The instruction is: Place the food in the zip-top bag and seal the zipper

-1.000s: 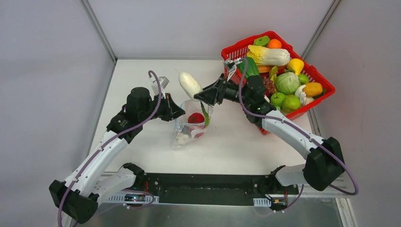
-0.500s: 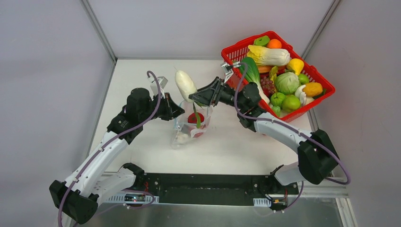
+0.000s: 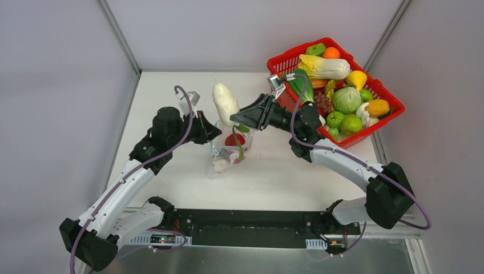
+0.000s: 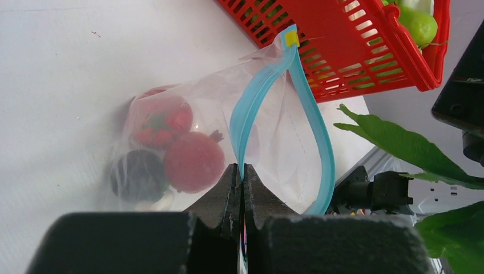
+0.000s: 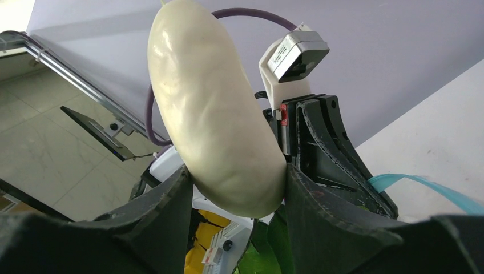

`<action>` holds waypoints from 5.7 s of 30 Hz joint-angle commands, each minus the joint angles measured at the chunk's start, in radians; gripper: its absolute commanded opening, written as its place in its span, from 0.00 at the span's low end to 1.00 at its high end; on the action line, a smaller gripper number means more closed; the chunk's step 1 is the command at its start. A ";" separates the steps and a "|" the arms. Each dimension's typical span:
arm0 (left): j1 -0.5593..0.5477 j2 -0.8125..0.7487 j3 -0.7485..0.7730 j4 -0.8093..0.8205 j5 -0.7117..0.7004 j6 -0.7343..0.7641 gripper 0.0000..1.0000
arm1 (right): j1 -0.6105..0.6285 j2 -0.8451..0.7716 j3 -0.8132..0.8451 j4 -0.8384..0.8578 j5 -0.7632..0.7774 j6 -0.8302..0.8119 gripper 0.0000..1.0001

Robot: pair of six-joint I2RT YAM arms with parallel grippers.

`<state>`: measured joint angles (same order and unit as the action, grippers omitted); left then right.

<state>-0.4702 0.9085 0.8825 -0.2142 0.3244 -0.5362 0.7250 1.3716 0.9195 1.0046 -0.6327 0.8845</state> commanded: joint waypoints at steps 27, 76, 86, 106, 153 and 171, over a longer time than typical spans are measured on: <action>0.002 -0.074 -0.027 0.067 0.021 -0.005 0.00 | -0.023 0.067 -0.050 -0.206 0.084 -0.584 0.31; 0.002 -0.028 0.059 -0.141 -0.105 0.111 0.00 | -0.016 0.015 0.160 -0.719 -0.085 -0.642 0.31; 0.002 -0.025 0.117 -0.186 -0.084 0.115 0.00 | 0.088 0.240 0.317 -0.962 0.113 -0.700 0.26; 0.002 -0.070 0.029 -0.127 -0.185 0.038 0.00 | 0.161 0.134 0.262 -0.850 0.241 -0.752 0.48; 0.002 0.079 0.108 -0.288 -0.226 0.141 0.00 | -0.480 -0.365 0.263 -1.371 1.065 -0.662 0.91; 0.002 -0.134 -0.087 0.032 -0.211 0.048 0.00 | -0.690 -0.196 0.332 -1.354 0.599 -0.581 0.73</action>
<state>-0.4702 0.9157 0.8726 -0.3328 0.2031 -0.4484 0.0387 1.1381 1.1912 -0.4110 0.1074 0.2863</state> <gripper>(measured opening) 0.010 0.761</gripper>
